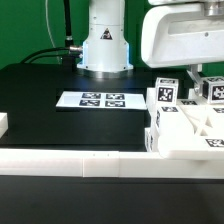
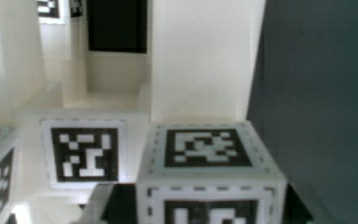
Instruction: Assemble chair
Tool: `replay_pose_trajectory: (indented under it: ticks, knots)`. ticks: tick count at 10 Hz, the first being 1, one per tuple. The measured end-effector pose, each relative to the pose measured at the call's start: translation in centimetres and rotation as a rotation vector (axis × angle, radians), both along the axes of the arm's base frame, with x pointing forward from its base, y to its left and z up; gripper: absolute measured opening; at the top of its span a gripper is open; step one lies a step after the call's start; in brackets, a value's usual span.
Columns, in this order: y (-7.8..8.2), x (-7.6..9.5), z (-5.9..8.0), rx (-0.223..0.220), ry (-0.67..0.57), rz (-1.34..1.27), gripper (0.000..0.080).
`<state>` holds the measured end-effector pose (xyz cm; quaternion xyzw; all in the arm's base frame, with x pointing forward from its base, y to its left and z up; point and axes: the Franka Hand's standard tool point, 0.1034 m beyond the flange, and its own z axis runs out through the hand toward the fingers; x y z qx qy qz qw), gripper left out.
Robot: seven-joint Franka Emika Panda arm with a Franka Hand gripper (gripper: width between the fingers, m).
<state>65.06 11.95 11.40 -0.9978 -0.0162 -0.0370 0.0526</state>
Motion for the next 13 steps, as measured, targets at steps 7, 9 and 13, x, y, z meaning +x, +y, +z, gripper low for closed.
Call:
replay_pose_trajectory:
  ticks: [7,9,13]
  knots:
    - [-0.11,0.21,0.02,0.050,0.052,-0.585,0.0284]
    - [-0.46,0.24,0.00,0.079,0.077,-0.765,0.0284]
    - [-0.46,-0.16,-0.11,0.129,0.147,-1.206,0.0284]
